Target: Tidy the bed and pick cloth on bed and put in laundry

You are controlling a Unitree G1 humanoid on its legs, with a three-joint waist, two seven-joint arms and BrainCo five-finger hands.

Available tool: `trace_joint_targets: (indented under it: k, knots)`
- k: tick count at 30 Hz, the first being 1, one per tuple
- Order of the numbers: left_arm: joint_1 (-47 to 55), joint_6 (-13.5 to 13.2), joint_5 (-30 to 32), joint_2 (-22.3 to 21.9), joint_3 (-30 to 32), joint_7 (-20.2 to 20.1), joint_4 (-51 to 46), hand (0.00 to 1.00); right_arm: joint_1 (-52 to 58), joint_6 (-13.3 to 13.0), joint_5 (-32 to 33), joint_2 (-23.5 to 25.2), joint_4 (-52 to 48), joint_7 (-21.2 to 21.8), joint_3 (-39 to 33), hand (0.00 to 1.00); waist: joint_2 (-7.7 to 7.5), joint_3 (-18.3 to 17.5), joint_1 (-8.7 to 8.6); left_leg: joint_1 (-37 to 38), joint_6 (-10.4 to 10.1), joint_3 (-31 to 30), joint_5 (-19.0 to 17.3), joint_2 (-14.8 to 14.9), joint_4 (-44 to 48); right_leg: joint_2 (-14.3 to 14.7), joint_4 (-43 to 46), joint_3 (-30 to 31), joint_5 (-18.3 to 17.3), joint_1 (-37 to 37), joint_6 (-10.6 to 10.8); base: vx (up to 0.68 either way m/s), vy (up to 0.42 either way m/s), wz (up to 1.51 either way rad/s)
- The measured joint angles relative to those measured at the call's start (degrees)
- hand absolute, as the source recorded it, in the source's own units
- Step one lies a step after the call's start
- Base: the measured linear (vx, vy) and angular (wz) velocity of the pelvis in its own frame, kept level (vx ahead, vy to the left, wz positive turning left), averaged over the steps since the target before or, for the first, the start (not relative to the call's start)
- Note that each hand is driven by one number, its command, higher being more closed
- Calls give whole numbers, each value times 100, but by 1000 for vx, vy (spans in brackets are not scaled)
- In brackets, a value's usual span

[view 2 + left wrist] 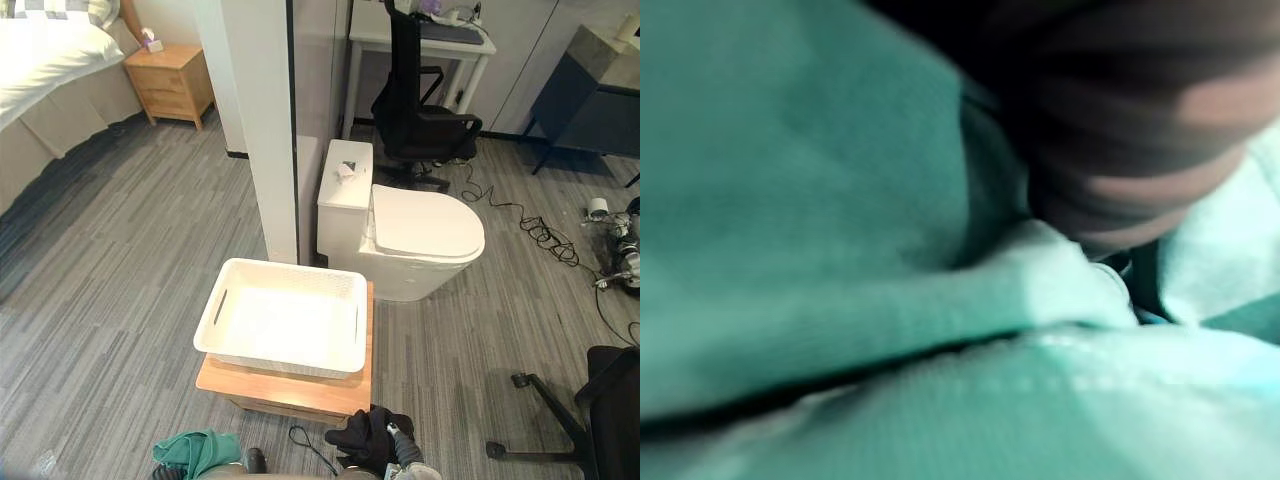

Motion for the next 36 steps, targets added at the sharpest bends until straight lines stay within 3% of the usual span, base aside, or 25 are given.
trace_joint_targets:
  k: [3,6,8,12,17,19,22,27,31,34,36]
  knots:
    - [7,1,-3,1,1,1,0,100,45,62,489,-6,-7,-78,109,100,2,0,-9,4,-48,-14,-17,6,0,2,10,-2,-71,9,2,-62,-38,1]
    - [11,5,-5,-7,11,-1,0,100,137,130,1026,6,-62,-557,52,100,9,-1,-14,10,-67,-26,1,5,0,0,11,-6,-161,52,28,-48,-27,11]
    - [23,25,-8,-23,20,-12,-8,100,203,9,1088,-8,-295,-1150,-420,100,42,-16,-12,71,-57,-21,9,4,-1,-4,13,-6,-214,123,40,-23,-13,4]
    - [96,161,-9,-24,13,-163,-33,100,120,-291,1107,-385,-1516,-1641,-932,100,75,-59,-30,75,-23,-1,-12,-26,0,-52,31,0,-323,100,132,7,-1,-2]
    - [266,299,-272,37,-131,-280,-258,100,-994,-387,1025,-1962,-2950,-1303,-1021,100,54,-255,-108,-100,3,5,-33,-104,8,-120,95,32,-261,-60,200,108,25,1]
    - [354,311,-274,128,-337,-264,-306,100,-1298,-424,1022,-2214,-3421,-1058,-957,100,63,-327,-108,-85,3,-9,-30,-58,43,-70,178,107,-236,-78,174,159,1,9]
    - [565,385,-333,184,-448,-186,-488,100,-1439,-484,864,-2228,-4371,-728,-466,100,97,-393,-143,-39,-53,19,6,270,46,250,546,380,12,-267,-2,101,-33,8]
    - [693,377,-389,155,-503,-109,-494,100,-1538,-392,709,-2224,-5799,-339,278,100,53,-534,-145,8,-91,110,27,400,46,325,526,554,90,-261,-37,67,-48,-6]
    - [774,258,-383,140,-608,-109,-481,100,-1909,25,793,-2236,-6177,-98,623,100,158,-608,-165,2,-95,179,30,416,46,349,485,606,125,-245,11,26,-50,-9]
    - [768,172,-383,141,-604,-111,-467,100,-2247,458,893,-2264,-6460,63,1055,100,162,-611,-149,-34,-142,178,62,432,45,339,397,611,126,-245,11,-34,-41,-4]
    - [756,139,-381,139,-602,-115,-464,100,-2400,586,899,-2268,-6633,145,1240,100,171,-619,-141,-104,-142,170,63,431,44,341,294,612,126,-252,11,-64,-35,0]
